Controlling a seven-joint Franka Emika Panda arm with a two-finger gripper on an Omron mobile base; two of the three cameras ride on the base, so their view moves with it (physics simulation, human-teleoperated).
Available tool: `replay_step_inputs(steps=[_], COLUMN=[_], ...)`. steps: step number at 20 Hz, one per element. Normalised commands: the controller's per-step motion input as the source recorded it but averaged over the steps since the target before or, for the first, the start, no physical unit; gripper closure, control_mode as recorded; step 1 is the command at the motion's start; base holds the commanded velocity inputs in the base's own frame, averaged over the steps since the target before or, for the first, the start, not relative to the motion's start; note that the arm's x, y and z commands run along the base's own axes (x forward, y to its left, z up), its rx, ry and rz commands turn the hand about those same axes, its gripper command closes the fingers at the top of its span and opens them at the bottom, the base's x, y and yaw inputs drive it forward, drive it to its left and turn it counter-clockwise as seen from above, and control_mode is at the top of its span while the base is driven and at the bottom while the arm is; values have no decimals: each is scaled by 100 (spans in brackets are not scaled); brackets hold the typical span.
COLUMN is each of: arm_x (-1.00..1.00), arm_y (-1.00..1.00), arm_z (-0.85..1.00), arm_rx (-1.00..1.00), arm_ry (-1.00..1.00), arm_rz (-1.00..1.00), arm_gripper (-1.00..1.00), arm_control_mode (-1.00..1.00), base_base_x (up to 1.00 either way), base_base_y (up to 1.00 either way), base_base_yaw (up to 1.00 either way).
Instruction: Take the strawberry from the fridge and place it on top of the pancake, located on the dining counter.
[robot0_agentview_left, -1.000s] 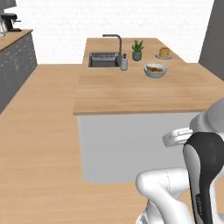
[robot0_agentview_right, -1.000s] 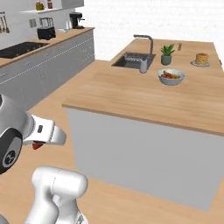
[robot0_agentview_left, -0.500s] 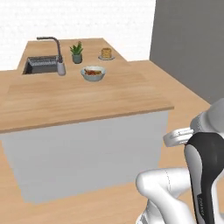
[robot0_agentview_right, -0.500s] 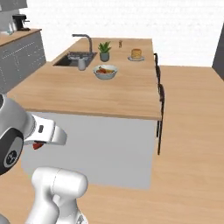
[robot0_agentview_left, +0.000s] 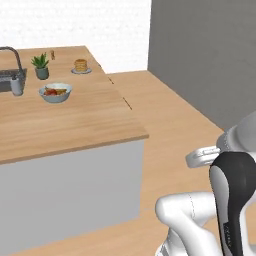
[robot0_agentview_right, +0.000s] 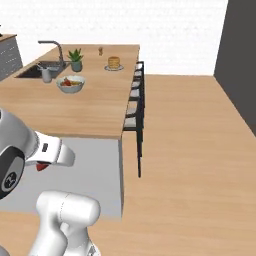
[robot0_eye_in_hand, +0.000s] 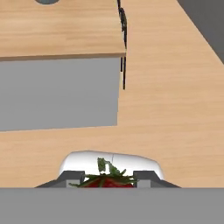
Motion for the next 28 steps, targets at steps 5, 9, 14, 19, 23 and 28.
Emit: replay_step_inputs(steps=[5, 9, 14, 19, 23, 28], arm_x=[0, 0, 0, 0, 0, 0], arm_y=[0, 0, 0, 0, 0, 0], arm_z=[0, 0, 0, 0, 0, 0], arm_rx=[0, 0, 0, 0, 0, 0], arm_ry=[0, 0, 0, 0, 0, 0], arm_rz=[0, 0, 0, 0, 0, 0], arm_gripper=[100, 100, 100, 100, 100, 100], arm_control_mode=[100, 100, 100, 100, 100, 100], base_base_x=[75, 87, 99, 99, 100, 100], base_base_y=[-100, -100, -100, -100, -96, -84], base_base_yaw=[19, 24, 27, 36, 40, 36])
